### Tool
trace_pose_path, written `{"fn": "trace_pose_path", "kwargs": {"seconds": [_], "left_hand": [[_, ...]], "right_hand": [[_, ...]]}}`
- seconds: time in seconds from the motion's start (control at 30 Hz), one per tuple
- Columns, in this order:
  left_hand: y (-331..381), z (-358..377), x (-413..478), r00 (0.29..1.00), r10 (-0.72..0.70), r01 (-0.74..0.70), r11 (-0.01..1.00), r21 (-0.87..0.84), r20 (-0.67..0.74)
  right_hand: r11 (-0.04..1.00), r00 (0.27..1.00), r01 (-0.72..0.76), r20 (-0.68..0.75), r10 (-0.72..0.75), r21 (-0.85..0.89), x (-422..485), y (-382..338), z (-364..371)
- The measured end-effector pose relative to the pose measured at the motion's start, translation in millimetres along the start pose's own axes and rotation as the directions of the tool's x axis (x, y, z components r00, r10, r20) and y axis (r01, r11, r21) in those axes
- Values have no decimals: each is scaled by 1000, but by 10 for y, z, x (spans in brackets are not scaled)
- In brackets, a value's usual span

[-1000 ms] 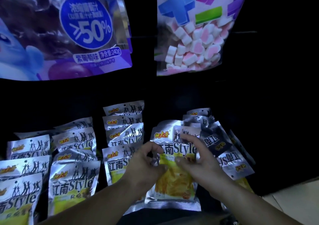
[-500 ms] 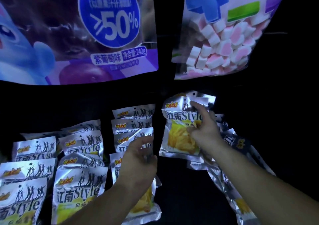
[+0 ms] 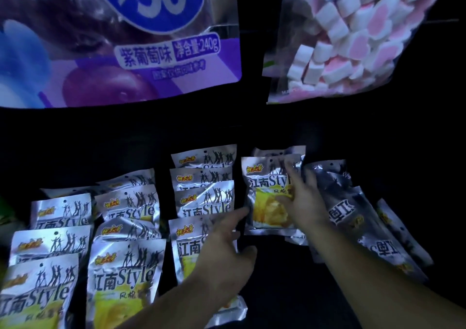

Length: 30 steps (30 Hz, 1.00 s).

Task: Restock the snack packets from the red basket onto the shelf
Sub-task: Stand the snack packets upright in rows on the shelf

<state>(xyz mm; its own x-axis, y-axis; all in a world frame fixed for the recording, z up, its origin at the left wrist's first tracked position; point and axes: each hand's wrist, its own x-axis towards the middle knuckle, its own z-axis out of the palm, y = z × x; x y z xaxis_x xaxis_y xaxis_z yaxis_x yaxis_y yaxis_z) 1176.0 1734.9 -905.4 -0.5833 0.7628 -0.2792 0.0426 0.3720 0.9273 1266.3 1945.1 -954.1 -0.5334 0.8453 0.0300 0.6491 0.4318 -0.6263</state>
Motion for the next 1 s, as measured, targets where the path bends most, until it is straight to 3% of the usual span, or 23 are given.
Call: {"fn": "trace_pose_path", "kwargs": {"seconds": [0.1, 0.17, 0.33, 0.43, 0.5, 0.6, 0.7, 0.8, 0.87, 1.0], "left_hand": [[71, 23, -19, 999, 36, -38, 995, 92, 25], [87, 41, -25, 999, 36, -40, 985, 165, 30], [80, 155, -102, 981, -88, 53, 979, 197, 173], [88, 208, -123, 973, -131, 78, 962, 263, 190], [172, 236, -134, 973, -140, 78, 949, 305, 185], [312, 328, -101, 968, -149, 70, 934, 350, 204], [399, 496, -43, 975, -118, 40, 925, 377, 189], [310, 764, -34, 987, -7, -74, 865, 497, 160], [180, 1025, -183, 984, 73, -139, 883, 449, 162], [-155, 1684, -718, 954, 20, -147, 900, 410, 300]], "right_hand": [[1000, 1000, -20, -9, 20, -16, -35, -54, -45], [996, 999, 40, -24, -42, -80, -90, -79, -140], [967, 992, 124, -9, -129, -221, -353, 38, -408], [945, 977, 188, -46, -207, -267, -536, 66, -568], [951, 983, 101, -115, -140, -292, -628, 137, -716], [984, 981, -154, -136, 142, -87, -748, 354, -924], [991, 986, -127, -103, 132, 49, -990, 558, -1030], [996, 992, -89, -86, 87, -12, -1347, 744, -1159], [994, 993, -89, -87, 83, -68, -1608, 889, -1260], [960, 970, -239, 4, 242, -144, -2128, 1322, -1383]]}}
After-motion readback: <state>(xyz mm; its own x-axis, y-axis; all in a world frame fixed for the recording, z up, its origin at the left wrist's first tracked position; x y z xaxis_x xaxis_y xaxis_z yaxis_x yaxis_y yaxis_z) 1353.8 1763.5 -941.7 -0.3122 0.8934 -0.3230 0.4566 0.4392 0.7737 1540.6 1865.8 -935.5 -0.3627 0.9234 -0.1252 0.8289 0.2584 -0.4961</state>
